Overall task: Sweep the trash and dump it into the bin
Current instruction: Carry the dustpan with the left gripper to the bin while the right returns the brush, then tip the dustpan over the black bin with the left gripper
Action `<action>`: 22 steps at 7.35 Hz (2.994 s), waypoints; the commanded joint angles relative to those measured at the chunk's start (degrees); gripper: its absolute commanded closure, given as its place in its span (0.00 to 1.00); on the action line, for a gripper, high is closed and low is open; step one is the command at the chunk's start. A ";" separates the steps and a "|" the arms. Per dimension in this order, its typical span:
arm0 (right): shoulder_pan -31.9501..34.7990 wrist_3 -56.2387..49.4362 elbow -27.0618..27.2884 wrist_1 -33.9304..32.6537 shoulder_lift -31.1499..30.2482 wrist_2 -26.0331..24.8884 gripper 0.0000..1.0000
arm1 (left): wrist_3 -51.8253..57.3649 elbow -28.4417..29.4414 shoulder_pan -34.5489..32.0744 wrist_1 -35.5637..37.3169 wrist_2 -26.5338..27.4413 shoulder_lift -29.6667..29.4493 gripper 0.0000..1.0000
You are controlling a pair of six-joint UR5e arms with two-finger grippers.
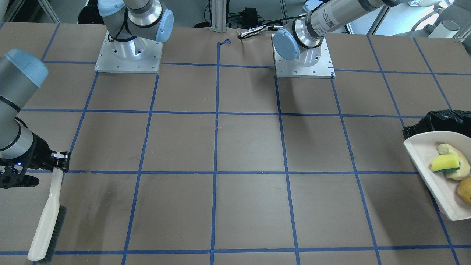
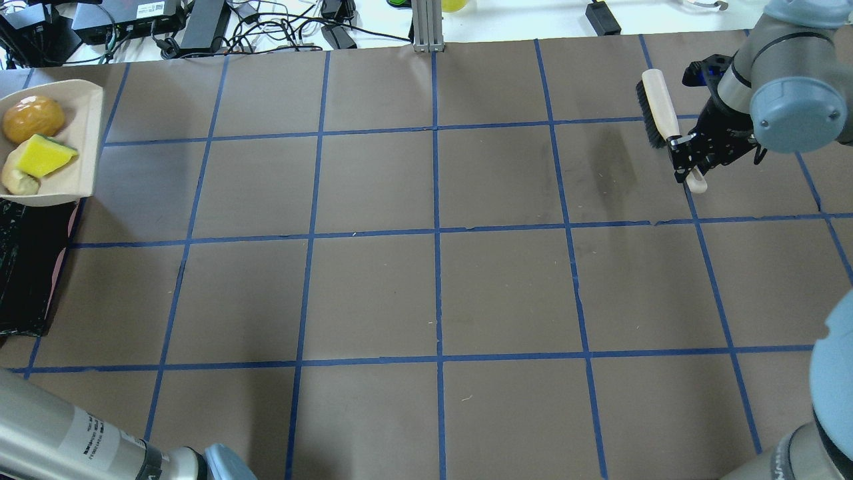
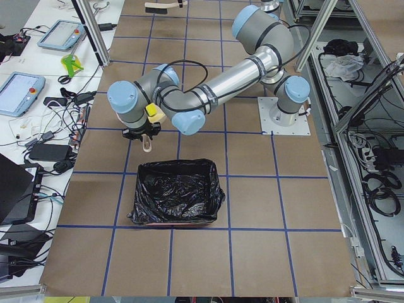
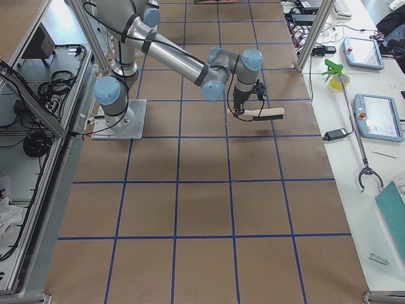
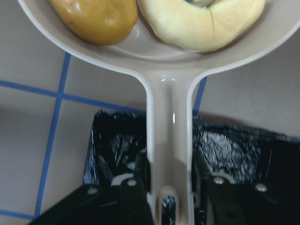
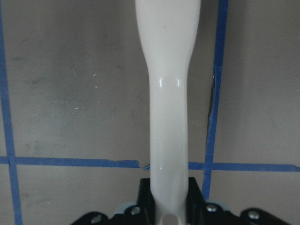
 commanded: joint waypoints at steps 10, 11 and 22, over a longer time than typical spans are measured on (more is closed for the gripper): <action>-1.79 -1.39 3.73 1.69 -0.28 -3.98 1.00 | 27.55 2.41 5.19 21.32 16.36 -2.84 1.00; -1.79 -1.13 3.82 1.52 -0.02 -3.98 1.00 | 27.56 2.23 3.44 22.56 20.02 -2.48 1.00; -0.22 -0.60 0.83 9.16 -15.28 4.02 0.00 | 28.20 0.82 -0.35 23.34 17.53 0.06 1.00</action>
